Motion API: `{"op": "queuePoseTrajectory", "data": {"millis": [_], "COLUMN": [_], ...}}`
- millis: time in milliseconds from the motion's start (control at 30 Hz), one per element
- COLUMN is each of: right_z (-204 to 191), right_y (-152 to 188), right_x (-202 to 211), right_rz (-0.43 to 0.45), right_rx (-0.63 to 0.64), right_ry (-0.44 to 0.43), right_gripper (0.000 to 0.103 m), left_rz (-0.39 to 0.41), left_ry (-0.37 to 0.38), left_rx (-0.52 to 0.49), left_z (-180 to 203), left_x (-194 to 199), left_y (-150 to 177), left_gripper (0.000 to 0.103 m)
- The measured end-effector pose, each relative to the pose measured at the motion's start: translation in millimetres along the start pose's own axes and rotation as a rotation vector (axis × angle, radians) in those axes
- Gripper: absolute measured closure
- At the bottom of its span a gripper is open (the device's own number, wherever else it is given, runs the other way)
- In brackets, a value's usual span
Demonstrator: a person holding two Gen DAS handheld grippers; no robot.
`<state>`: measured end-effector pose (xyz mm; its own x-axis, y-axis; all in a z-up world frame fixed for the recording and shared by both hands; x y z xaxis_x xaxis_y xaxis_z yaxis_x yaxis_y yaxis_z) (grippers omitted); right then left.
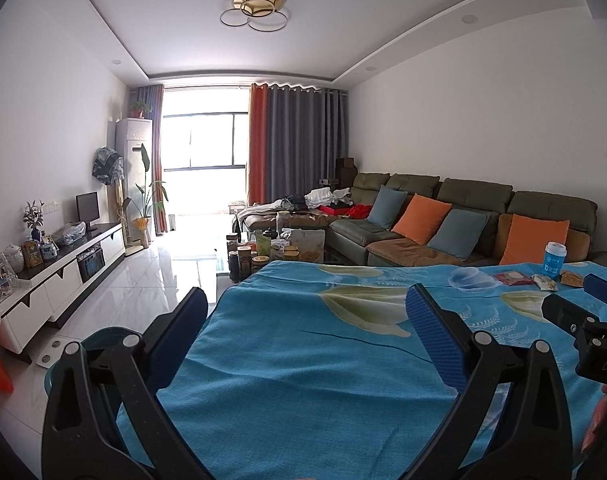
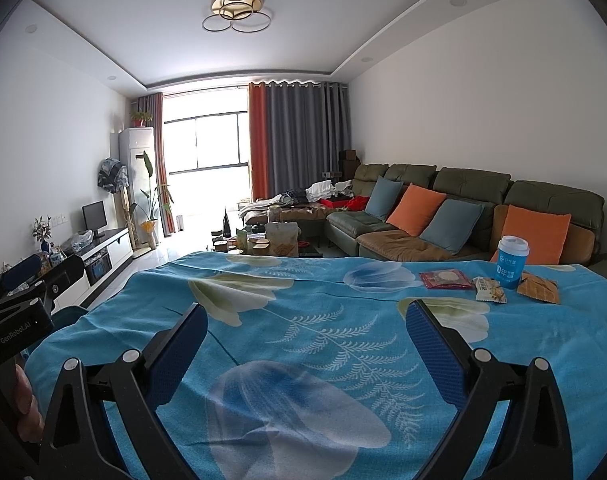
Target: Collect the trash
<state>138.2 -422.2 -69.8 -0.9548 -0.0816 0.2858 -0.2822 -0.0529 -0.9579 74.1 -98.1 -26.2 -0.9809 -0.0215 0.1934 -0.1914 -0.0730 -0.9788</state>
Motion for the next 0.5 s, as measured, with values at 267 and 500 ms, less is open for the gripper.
{"op": "queuePoseTrajectory", "data": {"millis": [267, 500], "right_z": [0.4, 0.4], "right_y": [-0.5, -1.1], "right_x": [0.3, 0.6], "right_rz": [0.001, 0.001], "right_rx": [0.000, -0.004], "right_ry": [0.002, 0.004], "right_gripper": [0.007, 0.007], "left_rz": [0.002, 0.002], "left_ry": [-0.005, -0.006], "left_rx": [-0.001, -0.001], "left_z": [0.0, 0.6], "left_x": [0.8, 0.4], "left_y": [-0.2, -0.8], "left_gripper": [0.006, 0.006]}}
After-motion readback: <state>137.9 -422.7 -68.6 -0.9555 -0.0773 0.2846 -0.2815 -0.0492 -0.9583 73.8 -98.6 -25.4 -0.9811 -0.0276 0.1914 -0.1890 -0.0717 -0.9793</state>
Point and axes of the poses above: each gripper's, at about its wrist camera, not at the fingertips, and x roughly against the way its jaws point, z to its right, y to its underside, the point moved 5 cm from there along -x, roughly the way its jaws point, and after that the axes turned 4 degrees about x, right-handed, at the moved point
